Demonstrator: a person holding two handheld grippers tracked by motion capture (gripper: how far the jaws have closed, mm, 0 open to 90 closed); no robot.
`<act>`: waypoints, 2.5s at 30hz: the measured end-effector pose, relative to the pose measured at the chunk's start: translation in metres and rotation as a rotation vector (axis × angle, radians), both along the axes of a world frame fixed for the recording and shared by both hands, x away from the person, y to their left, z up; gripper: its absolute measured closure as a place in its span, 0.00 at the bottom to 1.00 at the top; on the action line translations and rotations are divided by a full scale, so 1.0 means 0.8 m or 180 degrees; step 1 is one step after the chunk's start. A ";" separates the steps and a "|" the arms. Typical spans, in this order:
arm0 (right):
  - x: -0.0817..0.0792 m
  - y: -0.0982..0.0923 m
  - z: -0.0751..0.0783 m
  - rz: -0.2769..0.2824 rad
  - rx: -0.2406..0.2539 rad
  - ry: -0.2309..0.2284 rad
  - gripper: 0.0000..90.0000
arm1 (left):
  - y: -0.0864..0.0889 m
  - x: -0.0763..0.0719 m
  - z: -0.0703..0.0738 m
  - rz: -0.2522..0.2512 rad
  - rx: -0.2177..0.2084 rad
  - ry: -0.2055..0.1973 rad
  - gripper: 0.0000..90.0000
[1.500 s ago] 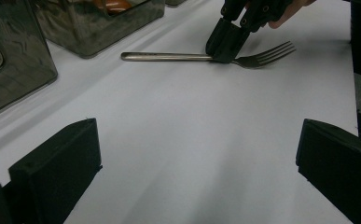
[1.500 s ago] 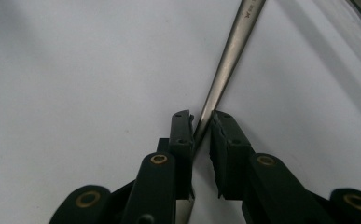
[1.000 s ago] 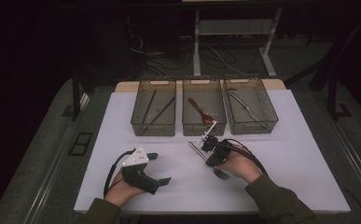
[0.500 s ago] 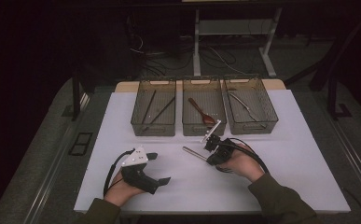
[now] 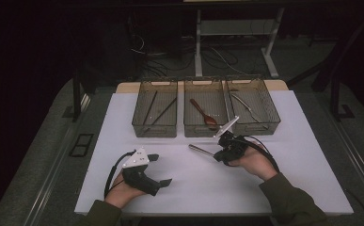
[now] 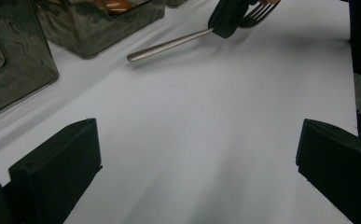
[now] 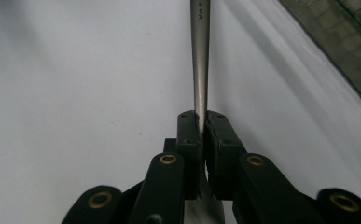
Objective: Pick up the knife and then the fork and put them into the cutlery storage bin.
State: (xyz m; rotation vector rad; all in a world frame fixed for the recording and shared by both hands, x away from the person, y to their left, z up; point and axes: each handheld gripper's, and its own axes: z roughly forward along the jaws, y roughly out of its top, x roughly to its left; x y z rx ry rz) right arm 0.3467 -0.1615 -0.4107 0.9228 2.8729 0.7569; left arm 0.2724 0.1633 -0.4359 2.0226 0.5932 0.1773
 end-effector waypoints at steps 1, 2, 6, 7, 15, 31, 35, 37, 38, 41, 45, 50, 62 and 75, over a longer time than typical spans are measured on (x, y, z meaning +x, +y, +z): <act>0.000 -0.002 0.001 -0.0010 0.0022 0.0000 0.93 | 0.000 0.000 0.000 0.0001 -0.0001 0.0002 0.00; 0.001 -0.004 0.002 -0.0006 0.0035 -0.0012 0.93 | 0.000 0.000 0.000 0.0002 -0.0003 0.0004 0.00; 0.000 -0.010 0.008 -0.0068 0.0112 -0.0018 0.93 | 0.000 0.000 0.000 0.0001 -0.0006 0.0000 0.00; 0.000 -0.012 0.009 -0.0064 0.0136 -0.0023 0.93 | 0.000 0.000 0.000 0.0000 -0.0004 -0.0003 0.00; 0.000 -0.031 0.026 -0.0120 0.0312 -0.0110 0.93 | 0.000 0.000 0.000 0.0007 -0.0012 -0.0008 0.00; 0.006 -0.081 0.057 -0.0324 0.0577 -0.0391 0.93 | 0.000 0.000 -0.001 -0.0008 0.0019 0.0000 0.00; 0.011 -0.092 0.058 -0.0410 0.0611 -0.0438 0.93 | 0.001 0.001 -0.001 -0.0007 0.0025 -0.0005 0.00; 0.015 -0.099 0.058 -0.0467 0.0629 -0.0459 0.93 | 0.002 0.000 -0.001 0.0002 0.0025 -0.0003 0.00; 0.016 -0.102 0.059 -0.0495 0.0643 -0.0463 0.93 | 0.002 0.000 -0.001 0.0004 0.0014 -0.0005 0.00; 0.019 -0.113 0.063 -0.0583 0.0677 -0.0520 0.93 | 0.002 -0.001 0.000 0.0002 0.0013 -0.0011 0.00; 0.027 -0.129 0.072 -0.0695 0.0714 -0.0592 0.93 | 0.001 0.001 -0.001 -0.0001 0.0015 -0.0001 0.00; 0.042 -0.147 0.078 -0.0837 0.0726 -0.0661 0.93 | 0.000 0.001 -0.002 0.0009 0.0008 0.0003 0.00; 0.099 -0.171 0.080 -0.1254 0.0728 -0.0729 0.93 | -0.001 0.001 -0.002 0.0009 0.0010 0.0017 0.00; 0.155 -0.178 0.055 -0.1562 0.0554 -0.0628 0.93 | -0.002 0.001 -0.002 -0.0001 -0.0001 0.0019 0.00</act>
